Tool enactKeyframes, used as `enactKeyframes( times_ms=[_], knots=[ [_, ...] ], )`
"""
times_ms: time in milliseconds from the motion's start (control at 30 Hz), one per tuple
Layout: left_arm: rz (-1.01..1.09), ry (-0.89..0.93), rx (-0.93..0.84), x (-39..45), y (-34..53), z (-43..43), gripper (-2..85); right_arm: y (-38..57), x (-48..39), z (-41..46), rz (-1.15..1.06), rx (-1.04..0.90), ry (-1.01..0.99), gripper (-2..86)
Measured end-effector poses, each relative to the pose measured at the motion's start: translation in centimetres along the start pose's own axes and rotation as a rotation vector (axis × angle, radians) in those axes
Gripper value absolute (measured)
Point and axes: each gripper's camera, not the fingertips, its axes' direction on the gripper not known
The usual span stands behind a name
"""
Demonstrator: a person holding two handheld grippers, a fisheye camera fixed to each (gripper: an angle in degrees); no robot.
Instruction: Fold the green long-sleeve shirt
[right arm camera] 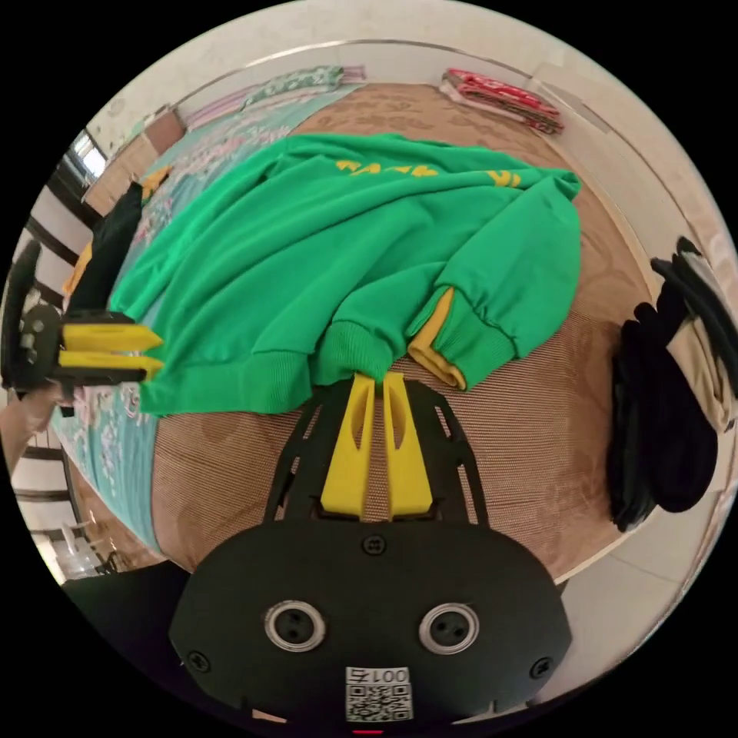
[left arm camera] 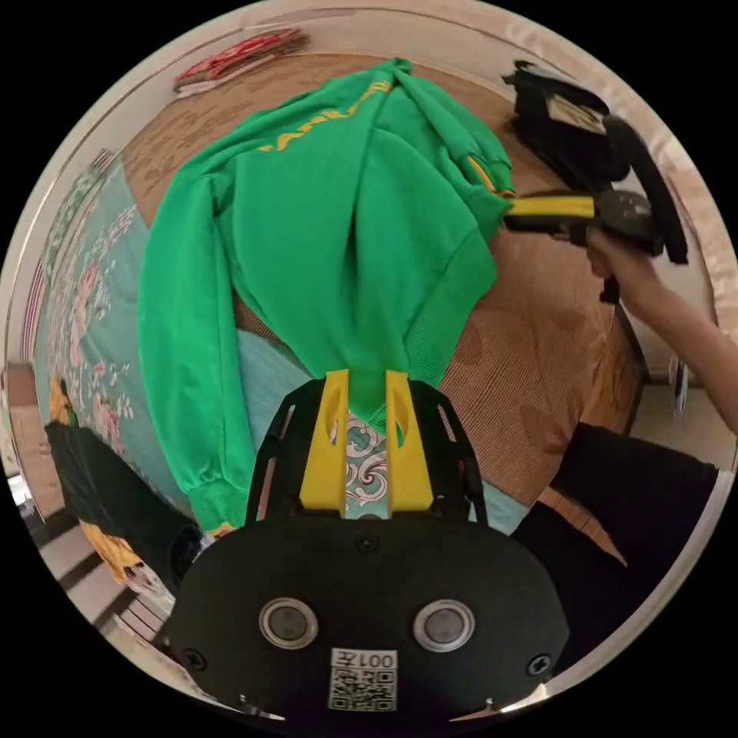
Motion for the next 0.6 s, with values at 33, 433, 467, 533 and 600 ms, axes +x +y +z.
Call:
enactKeyframes(
  times_ms=[33,433,467,533,600],
  knots=[
    [0.057,-0.013,-0.021,0.5,-0.2,0.4,3.9,0.1,0.4,-0.3,0.014,0.009,-0.009,3.8],
    [0.204,-0.075,-0.055,2.4,2.6,-2.3,-0.7,7.6,4.5,-10.0,0.044,-0.040,0.282,1.8],
    [0.165,-0.070,-0.038,1.8,3.6,-3.4,-0.8,8.4,4.0,-9.0,0.001,-0.102,0.300,1.7],
    [0.082,-0.025,0.000,0.7,5.4,-5.1,-0.9,9.7,3.3,-6.1,-0.071,-0.191,0.330,1.6],
    [0.002,0.020,0.010,-0.3,7.1,-5.7,-0.9,11.6,3.2,-0.5,-0.098,-0.310,0.266,1.4]
  ],
)
